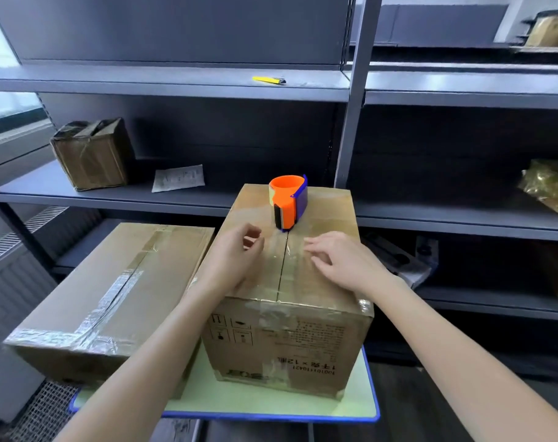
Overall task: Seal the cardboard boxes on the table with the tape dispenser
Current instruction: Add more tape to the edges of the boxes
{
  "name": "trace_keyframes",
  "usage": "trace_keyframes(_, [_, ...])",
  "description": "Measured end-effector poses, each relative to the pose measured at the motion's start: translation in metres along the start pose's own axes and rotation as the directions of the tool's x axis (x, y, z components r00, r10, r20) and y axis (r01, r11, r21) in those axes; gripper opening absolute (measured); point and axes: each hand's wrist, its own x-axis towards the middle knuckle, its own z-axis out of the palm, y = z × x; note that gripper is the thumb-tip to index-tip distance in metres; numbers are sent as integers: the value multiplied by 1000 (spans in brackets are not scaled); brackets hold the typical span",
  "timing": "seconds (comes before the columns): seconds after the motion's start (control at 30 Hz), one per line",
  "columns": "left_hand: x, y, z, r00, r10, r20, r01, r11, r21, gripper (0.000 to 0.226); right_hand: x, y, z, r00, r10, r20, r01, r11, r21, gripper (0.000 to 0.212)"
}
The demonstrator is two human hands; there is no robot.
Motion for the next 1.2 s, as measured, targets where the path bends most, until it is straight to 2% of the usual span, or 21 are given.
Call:
trace_keyframes(0.07, [16, 4, 6, 998, -56, -14, 56, 998, -39, 24, 20, 8, 1, 995, 58, -75, -65, 993, -97, 39])
trace_keyframes(0.17, [38, 6, 16, 989, -147, -14, 146, 986, -83, 34, 51, 16, 5, 981, 108, -163, -123, 989, -87, 53])
trace_keyframes(0.23, [47, 7, 20, 977, -214, 8, 213, 965, -153, 42, 70, 20, 11, 970, 97, -223, -132, 980, -148, 64])
trace_keyframes(0.37, [54, 9, 28, 986, -161, -30, 158, 984, -85, 34, 96, 30, 22, 967, -3, -253, -66, 962, -266, 65])
trace_keyframes(0.43, [57, 11, 33, 982, -171, -78, 158, 977, -145, 25, 104, 36, 24, 952, -47, -301, -50, 951, -305, 65])
trace_keyframes(0.63, [65, 8, 41, 952, -256, -170, 206, 942, -266, 14, 130, 50, 23, 946, -127, -300, 40, 960, -278, 73])
trace_keyframes(0.77, [65, 6, 36, 948, -243, -205, 199, 956, -216, 15, 146, 51, 25, 937, -207, -283, 141, 961, -236, 73])
trace_keyframes(0.87, [65, 9, 30, 947, -220, -236, 173, 964, -204, 14, 150, 59, 22, 932, -224, -284, 162, 961, -224, 62])
trace_keyframes(0.93, [64, 14, 23, 966, -152, -211, 116, 978, -173, 12, 147, 64, 22, 931, -235, -278, 200, 968, -149, 33])
trace_keyframes(0.97, [62, 18, 18, 979, -102, -176, 76, 986, -149, 11, 145, 65, 21, 942, -227, -249, 214, 974, -78, 26])
trace_keyframes(1.07, [55, 31, 1, 996, 13, -83, -18, 998, -64, 8, 132, 63, 13, 989, -136, -61, 146, 968, 204, 37])
trace_keyframes(1.13, [52, 41, -15, 998, 14, -59, -18, 998, -52, 5, 116, 57, -4, 994, -107, -30, 111, 946, 304, 30])
trace_keyframes(1.2, [51, 51, -33, 999, -40, -34, 35, 990, -135, 8, 96, 50, -26, 997, -72, 27, 53, 898, 438, 42])
